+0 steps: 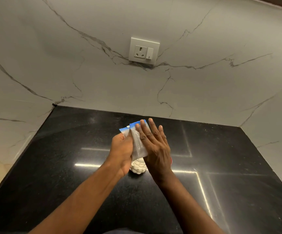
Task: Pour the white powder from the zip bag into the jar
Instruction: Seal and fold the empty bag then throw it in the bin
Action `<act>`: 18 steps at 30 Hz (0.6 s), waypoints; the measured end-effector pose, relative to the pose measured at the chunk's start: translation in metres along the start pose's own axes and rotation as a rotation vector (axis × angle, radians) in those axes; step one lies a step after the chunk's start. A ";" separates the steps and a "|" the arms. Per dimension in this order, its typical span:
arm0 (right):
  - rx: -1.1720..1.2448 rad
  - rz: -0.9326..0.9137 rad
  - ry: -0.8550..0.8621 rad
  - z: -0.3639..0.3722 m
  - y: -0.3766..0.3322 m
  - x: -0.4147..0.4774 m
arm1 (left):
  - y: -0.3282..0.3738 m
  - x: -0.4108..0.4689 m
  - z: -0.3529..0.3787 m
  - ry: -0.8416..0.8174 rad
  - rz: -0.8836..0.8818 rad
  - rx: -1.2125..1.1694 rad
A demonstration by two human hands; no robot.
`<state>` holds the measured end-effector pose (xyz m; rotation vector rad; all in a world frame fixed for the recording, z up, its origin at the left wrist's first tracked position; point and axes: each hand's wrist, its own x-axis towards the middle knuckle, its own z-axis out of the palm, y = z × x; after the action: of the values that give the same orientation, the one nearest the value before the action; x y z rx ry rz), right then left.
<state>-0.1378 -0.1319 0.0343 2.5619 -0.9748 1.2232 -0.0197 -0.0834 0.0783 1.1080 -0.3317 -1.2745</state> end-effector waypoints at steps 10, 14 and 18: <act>-0.100 -0.052 -0.215 -0.010 -0.004 0.008 | 0.005 -0.012 0.008 -0.015 0.065 0.077; 0.461 0.208 -0.353 -0.029 -0.002 0.000 | 0.017 -0.007 -0.003 -0.015 0.033 0.041; 1.152 0.773 -0.400 -0.053 -0.002 0.009 | 0.033 -0.007 -0.017 -0.176 -0.020 0.246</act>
<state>-0.1668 -0.1149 0.0762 3.5170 -1.8974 1.9075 0.0100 -0.0724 0.0995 1.2103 -0.6241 -1.3785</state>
